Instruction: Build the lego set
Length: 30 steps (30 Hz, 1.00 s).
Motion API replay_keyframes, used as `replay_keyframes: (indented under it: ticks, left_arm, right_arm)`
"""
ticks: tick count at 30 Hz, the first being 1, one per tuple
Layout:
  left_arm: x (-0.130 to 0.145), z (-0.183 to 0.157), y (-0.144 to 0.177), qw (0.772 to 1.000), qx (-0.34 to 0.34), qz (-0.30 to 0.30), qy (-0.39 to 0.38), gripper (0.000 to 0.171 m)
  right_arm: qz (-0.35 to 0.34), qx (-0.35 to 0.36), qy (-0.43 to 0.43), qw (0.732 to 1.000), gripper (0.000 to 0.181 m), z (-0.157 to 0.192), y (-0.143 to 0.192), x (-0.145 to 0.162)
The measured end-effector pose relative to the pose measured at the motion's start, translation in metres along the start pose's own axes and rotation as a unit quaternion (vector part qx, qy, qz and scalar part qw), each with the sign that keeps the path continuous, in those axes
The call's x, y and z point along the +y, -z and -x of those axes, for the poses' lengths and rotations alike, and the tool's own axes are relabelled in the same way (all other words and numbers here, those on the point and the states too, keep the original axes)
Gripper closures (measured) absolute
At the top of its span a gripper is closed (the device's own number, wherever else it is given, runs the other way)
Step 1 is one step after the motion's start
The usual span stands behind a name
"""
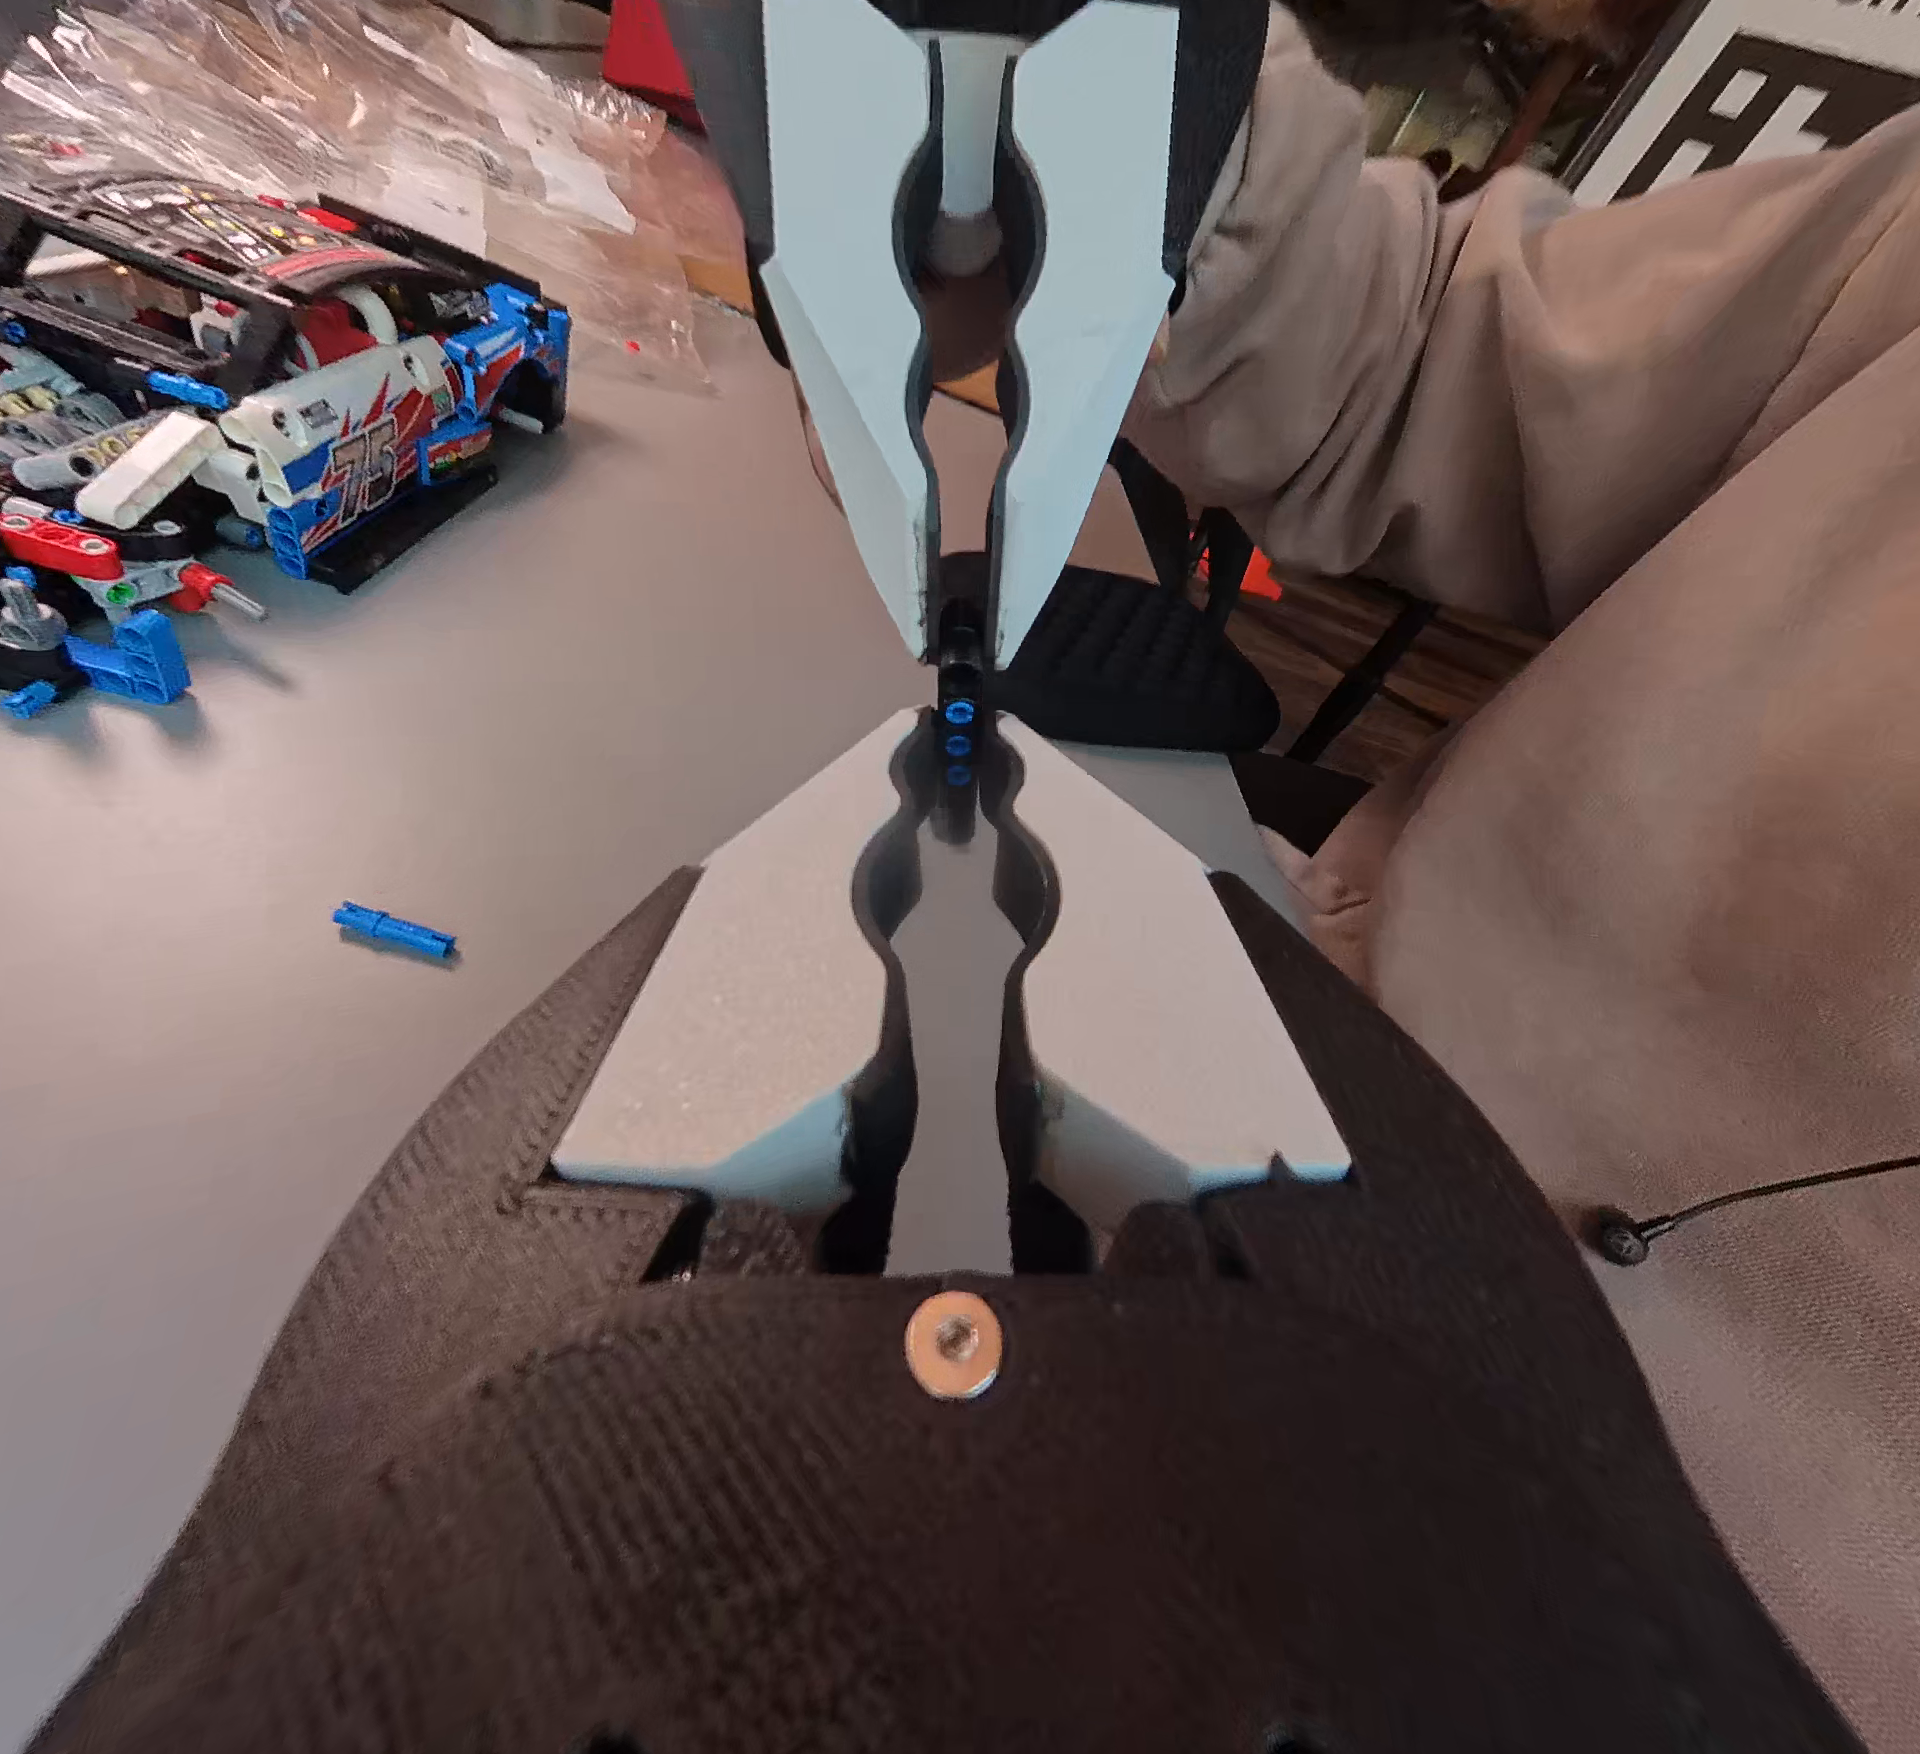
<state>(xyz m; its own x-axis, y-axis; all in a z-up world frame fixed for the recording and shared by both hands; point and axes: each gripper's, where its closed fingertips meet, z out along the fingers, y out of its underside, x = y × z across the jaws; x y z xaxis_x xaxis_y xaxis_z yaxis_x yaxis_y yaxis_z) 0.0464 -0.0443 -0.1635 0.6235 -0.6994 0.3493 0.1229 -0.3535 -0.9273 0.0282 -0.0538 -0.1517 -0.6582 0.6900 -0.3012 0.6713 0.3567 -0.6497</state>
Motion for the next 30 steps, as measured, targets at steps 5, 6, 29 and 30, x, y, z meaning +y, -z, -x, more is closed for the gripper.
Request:
replay_keyframes:
  ticks: [5,6,29,30]
  left_arm:
    - [-0.016,-0.001,0.008,0.999,0.012,-0.045,0.024,0.166]
    - [-0.015,-0.001,0.008,0.999,0.012,-0.043,0.025,0.166]
    - [-0.027,0.005,0.014,0.994,0.016,-0.097,0.052,0.166]
    - [-0.028,0.007,0.015,0.993,0.018,-0.1,0.059,0.166]
  right_arm:
    - [-0.129,0.034,0.036,0.99,0.163,0.0,0.034,-0.01]
    - [-0.106,0.053,0.057,0.991,0.162,-0.002,0.037,0.005]
    - [-0.417,0.047,-0.057,0.906,0.177,-0.008,0.06,-0.01]
    - [-0.42,0.039,-0.062,0.904,0.177,-0.009,0.052,-0.011]
